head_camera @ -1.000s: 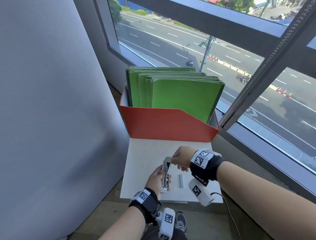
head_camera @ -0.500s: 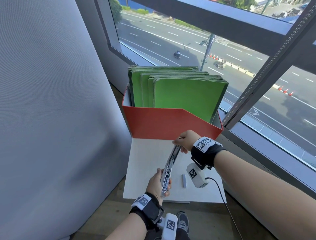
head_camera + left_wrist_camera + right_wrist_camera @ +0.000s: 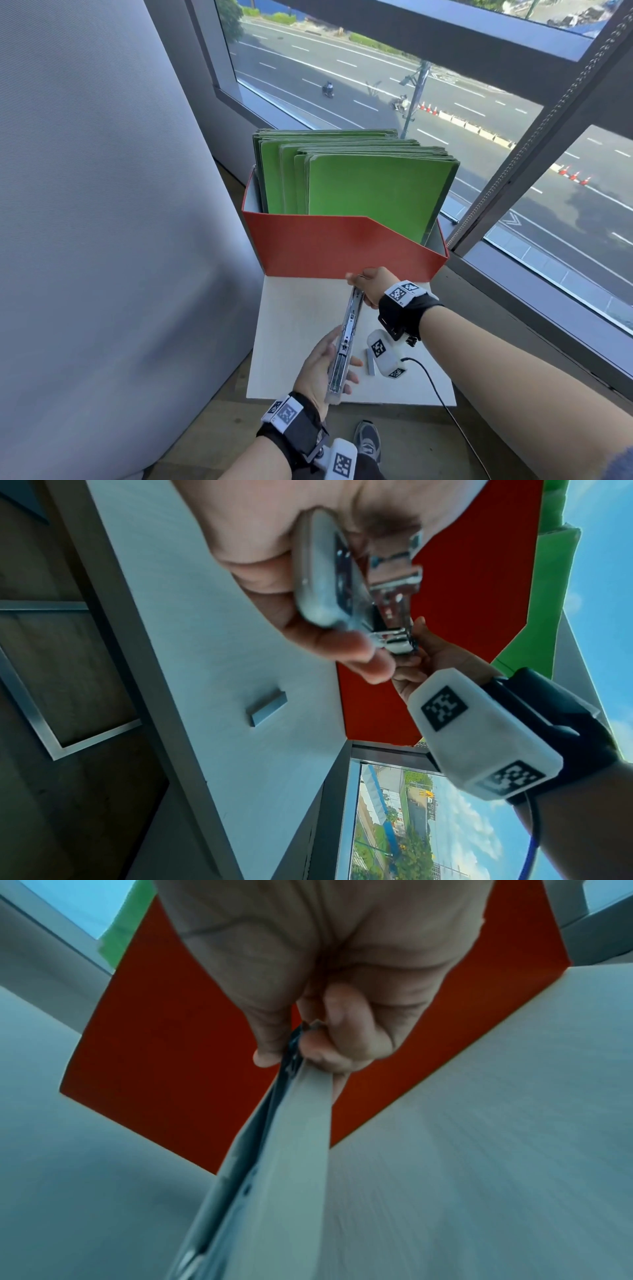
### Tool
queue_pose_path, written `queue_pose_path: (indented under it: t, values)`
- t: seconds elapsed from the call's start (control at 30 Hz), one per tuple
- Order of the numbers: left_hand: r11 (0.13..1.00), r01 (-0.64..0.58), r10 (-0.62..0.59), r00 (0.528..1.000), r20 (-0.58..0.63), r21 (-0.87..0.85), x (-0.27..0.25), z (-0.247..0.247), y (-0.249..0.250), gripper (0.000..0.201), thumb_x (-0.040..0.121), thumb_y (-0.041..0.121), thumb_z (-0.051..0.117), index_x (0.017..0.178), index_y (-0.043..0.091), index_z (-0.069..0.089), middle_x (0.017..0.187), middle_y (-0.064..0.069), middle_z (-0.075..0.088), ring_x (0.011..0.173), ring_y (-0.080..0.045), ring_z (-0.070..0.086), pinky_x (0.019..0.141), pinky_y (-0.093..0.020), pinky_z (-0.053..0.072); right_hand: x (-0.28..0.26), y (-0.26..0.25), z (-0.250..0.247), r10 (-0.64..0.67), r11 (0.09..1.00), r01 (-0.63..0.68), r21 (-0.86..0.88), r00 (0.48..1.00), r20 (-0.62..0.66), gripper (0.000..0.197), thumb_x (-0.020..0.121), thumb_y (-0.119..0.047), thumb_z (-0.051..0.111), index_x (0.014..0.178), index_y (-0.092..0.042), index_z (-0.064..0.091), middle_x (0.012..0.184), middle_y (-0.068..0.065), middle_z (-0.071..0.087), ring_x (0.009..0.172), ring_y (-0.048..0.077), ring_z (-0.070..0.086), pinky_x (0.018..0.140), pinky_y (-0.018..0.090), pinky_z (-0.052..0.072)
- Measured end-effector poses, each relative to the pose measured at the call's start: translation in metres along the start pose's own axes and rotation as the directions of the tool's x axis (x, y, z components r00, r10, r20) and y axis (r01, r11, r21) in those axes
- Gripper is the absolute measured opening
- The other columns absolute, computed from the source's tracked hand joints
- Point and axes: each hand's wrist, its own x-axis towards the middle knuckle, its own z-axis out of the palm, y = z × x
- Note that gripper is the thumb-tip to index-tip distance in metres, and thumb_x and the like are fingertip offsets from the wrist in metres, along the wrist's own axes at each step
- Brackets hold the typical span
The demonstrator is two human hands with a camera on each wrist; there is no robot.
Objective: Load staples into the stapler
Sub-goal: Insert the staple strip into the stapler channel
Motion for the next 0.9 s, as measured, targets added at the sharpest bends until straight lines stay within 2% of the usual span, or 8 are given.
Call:
queue_pose_path:
  t: [0.1,0.2,0.27,0.4,0.6,0.77,0.83,0.9]
  values:
    - [1.0,0.02,-0.02,0.999,0.045,0.002,0.0,0.006,0.007,0.033,0.099,0.031,0.034,0.12,0.035,0.061,0.089,-0.017,0.071,0.059,-0.024,0.06,0.048,-0.028,0.047,-0.002,-0.001,0.003,-0.06,0.997,0.059,-0.042,0.998,-0.004,0.039,0.089,-0.051,0.051,0.092,-0.012,0.055,0.051,-0.002,0.048,0.039,0.014,0.041,0.043,0.025,0.032]
    - [0.999,0.039,-0.04,0.998,0.043,0.006,0.003,0.008,0.01,0.036,0.096,0.043,0.036,0.123,0.034,0.058,0.085,-0.012,0.065,0.058,-0.021,0.056,0.048,-0.028,0.045,-0.001,-0.001,0.008,-0.143,0.989,0.142,-0.027,0.99,-0.015,0.037,0.091,-0.049,0.049,0.084,-0.013,0.053,0.051,0.0,0.047,0.041,0.016,0.043,0.045,0.025,0.035]
    - [1.0,0.031,-0.031,0.999,0.029,0.002,0.004,0.007,0.009,0.038,0.096,0.044,0.037,0.125,0.03,0.057,0.08,-0.011,0.063,0.054,-0.02,0.053,0.046,-0.027,0.041,-0.001,0.001,0.01,-0.176,0.984,0.176,-0.007,0.984,-0.018,0.035,0.093,-0.045,0.049,0.081,-0.013,0.054,0.049,0.002,0.046,0.04,0.017,0.042,0.045,0.024,0.036]
    - [1.0,0.01,-0.01,1.0,0.008,-0.001,0.002,0.008,0.003,0.038,0.096,0.04,0.039,0.123,0.019,0.056,0.074,-0.014,0.062,0.044,-0.02,0.05,0.039,-0.023,0.038,0.002,0.008,0.011,-0.129,0.99,0.129,0.054,0.992,-0.011,0.046,0.091,-0.048,0.05,0.095,-0.004,0.063,0.048,0.002,0.044,0.039,0.017,0.039,0.044,0.024,0.034]
    - [0.998,-0.017,0.018,1.0,-0.008,0.057,0.0,0.008,0.002,0.038,0.097,0.039,0.038,0.119,0.016,0.059,0.072,-0.015,0.064,0.04,-0.019,0.048,0.037,-0.022,0.035,0.003,0.017,0.015,-0.055,0.992,0.051,0.119,0.998,0.033,0.047,0.09,-0.053,0.047,0.1,-0.012,0.066,0.048,0.003,0.048,0.037,0.017,0.04,0.047,0.025,0.036]
    - [0.998,-0.028,0.029,0.999,-0.017,0.05,0.004,0.007,0.006,0.038,0.097,0.04,0.036,0.119,0.02,0.059,0.073,-0.014,0.066,0.043,-0.021,0.05,0.039,-0.024,0.037,0.001,0.02,0.013,-0.045,0.975,0.038,0.22,0.999,0.028,0.057,0.087,-0.062,0.042,0.109,-0.013,0.06,0.068,0.005,0.066,0.052,0.02,0.056,0.054,0.029,0.046]
    - [0.998,-0.039,0.041,0.999,-0.034,0.055,0.006,0.007,0.007,0.036,0.097,0.04,0.035,0.118,0.022,0.059,0.074,-0.014,0.065,0.045,-0.021,0.051,0.039,-0.024,0.039,0.0,0.032,0.014,-0.056,0.955,0.049,0.292,0.998,0.015,0.052,0.092,-0.053,0.042,0.119,-0.01,0.055,0.079,0.005,0.068,0.058,0.021,0.06,0.052,0.03,0.049]
    - [0.997,-0.058,0.062,0.996,-0.058,0.059,0.007,0.007,0.006,0.034,0.098,0.037,0.036,0.119,0.023,0.059,0.074,-0.014,0.065,0.045,-0.021,0.051,0.038,-0.024,0.04,-0.005,0.052,0.021,-0.043,0.984,0.045,0.171,0.999,-0.015,0.044,0.094,-0.041,0.047,0.123,-0.009,0.052,0.086,0.008,0.068,0.061,0.021,0.061,0.054,0.034,0.055]
